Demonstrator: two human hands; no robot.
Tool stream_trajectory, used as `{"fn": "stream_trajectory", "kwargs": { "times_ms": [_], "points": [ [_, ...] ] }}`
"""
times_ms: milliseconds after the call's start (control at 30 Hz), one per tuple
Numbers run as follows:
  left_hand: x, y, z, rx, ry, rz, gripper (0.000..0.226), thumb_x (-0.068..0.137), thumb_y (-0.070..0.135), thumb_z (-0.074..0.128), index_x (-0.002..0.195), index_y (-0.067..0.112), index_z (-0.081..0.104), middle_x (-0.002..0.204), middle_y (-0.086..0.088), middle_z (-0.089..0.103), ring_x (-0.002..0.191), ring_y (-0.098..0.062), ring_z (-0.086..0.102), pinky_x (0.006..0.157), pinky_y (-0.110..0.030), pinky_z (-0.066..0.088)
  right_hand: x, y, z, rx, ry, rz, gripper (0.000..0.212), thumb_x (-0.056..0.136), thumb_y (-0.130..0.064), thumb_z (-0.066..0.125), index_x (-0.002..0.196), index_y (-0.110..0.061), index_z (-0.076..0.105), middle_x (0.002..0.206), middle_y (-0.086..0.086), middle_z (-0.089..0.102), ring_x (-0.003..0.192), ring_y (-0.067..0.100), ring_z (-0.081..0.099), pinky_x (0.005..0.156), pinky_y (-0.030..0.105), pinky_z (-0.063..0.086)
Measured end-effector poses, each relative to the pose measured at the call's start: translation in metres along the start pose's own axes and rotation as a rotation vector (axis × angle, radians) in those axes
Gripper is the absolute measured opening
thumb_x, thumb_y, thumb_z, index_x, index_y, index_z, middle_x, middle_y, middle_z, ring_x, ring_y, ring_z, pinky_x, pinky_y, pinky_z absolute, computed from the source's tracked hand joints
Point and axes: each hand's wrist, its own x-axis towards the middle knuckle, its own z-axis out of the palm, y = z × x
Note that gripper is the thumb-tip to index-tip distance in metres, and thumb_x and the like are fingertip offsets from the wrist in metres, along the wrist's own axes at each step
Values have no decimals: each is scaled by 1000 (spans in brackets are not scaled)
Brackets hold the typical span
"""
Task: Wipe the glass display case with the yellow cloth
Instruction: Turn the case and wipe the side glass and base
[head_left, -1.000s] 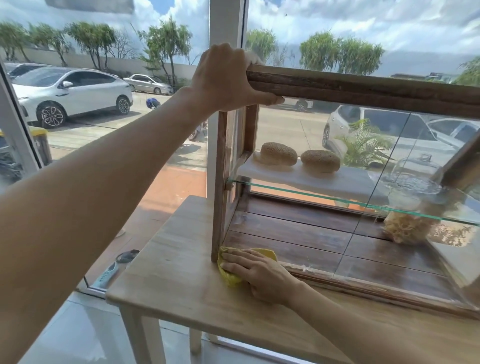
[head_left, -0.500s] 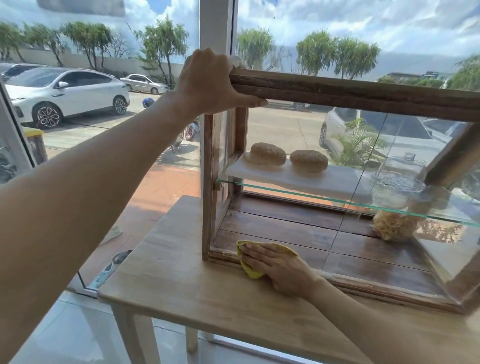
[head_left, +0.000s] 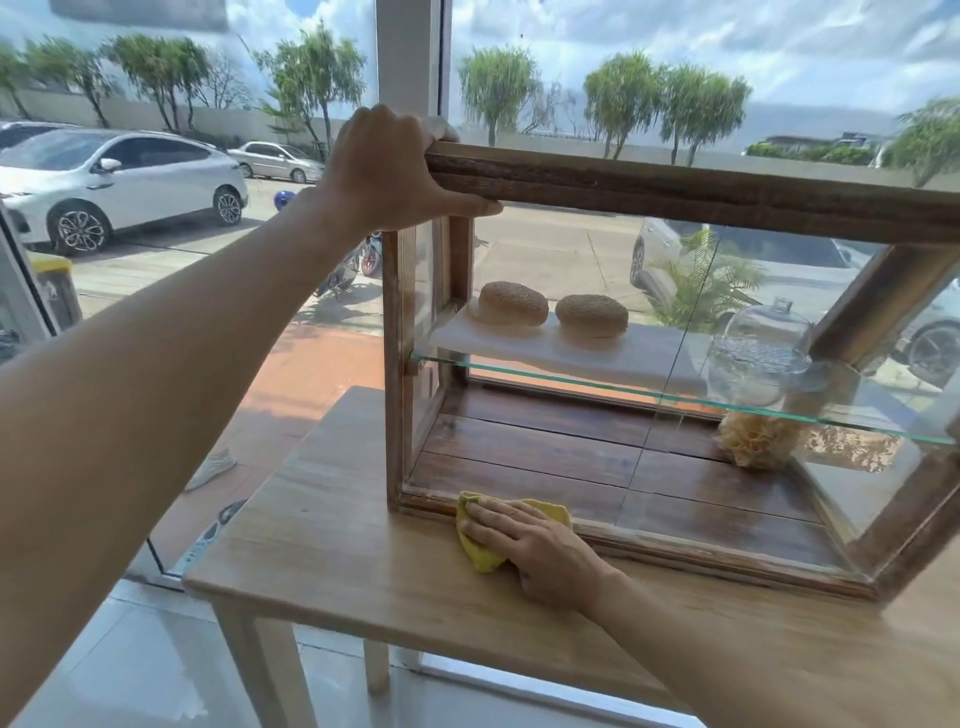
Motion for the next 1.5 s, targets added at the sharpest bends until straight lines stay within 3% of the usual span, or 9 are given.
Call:
{"fn": "stream_trajectory", "kwargs": {
  "times_ms": [133, 233, 367, 633, 867, 1033, 1200, 1333, 1500],
  "points": [
    [-1, 0, 1, 4, 29, 8, 103, 50, 93, 38, 112, 17, 67, 79, -7, 73, 70, -23, 67, 76, -31, 53, -15, -2, -18, -159, 213, -68, 44, 96, -9, 43, 139, -16, 46, 148, 5, 41, 139, 18, 34, 114, 33, 28],
    [0, 0, 2, -1, 32, 15, 102, 49, 94, 37, 109, 17, 68, 77, -8, 72, 71, -24, 67, 78, -33, 53, -17, -1, -47, -265, 397, -13, 46, 101, -3, 22, 138, -12, 47, 147, 8, 40, 138, 21, 36, 115, 35, 28],
    [0, -3, 4, 2, 54, 25, 100, 51, 92, 38, 109, 16, 69, 76, -9, 72, 71, -24, 67, 78, -34, 53, -21, 15, -73, -378, 537, 180, 51, 97, 3, 17, 138, -8, 45, 148, 10, 38, 139, 24, 34, 115, 38, 27],
    [1, -7, 6, -5, 52, 31, 88, 54, 91, 44, 92, 16, 70, 65, -4, 63, 62, -20, 56, 68, -29, 47, -46, 19, -28, -333, 435, 531, 74, 71, 9, 31, 143, -5, 35, 158, 1, 14, 144, 23, 21, 119, 36, 15],
    [3, -11, 9, 1, 47, 43, 99, 50, 94, 35, 95, 13, 69, 73, -8, 68, 70, -25, 63, 68, -29, 43, -47, -28, 21, -158, 363, 903, 81, 65, 4, 38, 145, -4, 29, 152, 12, 28, 142, 24, 20, 117, 31, 12],
    [4, -12, 9, 14, 15, 29, 92, 55, 90, 45, 98, 11, 67, 66, -6, 55, 66, -22, 50, 68, -30, 37, -13, -51, 30, -9, 394, 1262, 87, 49, 7, 59, 133, 14, 39, 129, 36, 50, 123, 47, 48, 110, 40, 23],
    [5, -14, 10, -13, 17, 34, 93, 56, 90, 45, 98, 10, 67, 68, -6, 58, 67, -22, 53, 69, -31, 39, 20, -59, 21, 215, 519, 1494, 75, 76, 5, 51, 144, 11, 19, 147, 31, 28, 142, 36, 22, 118, 37, 12],
    [5, -14, 10, -30, 18, 27, 93, 55, 90, 46, 98, 10, 67, 69, -6, 58, 71, -24, 55, 72, -32, 41, 40, -61, 18, 364, 664, 1553, 67, 87, -1, 50, 146, 7, 18, 152, 27, 21, 141, 36, 22, 117, 38, 16],
    [5, -13, 10, -37, 22, 21, 89, 58, 87, 47, 92, 7, 66, 66, -6, 51, 68, -22, 45, 71, -34, 38, 65, -80, 21, 412, 631, 1508, 68, 89, -4, 49, 148, 1, 15, 155, 21, 17, 144, 31, 16, 118, 34, 11]
  ]
}}
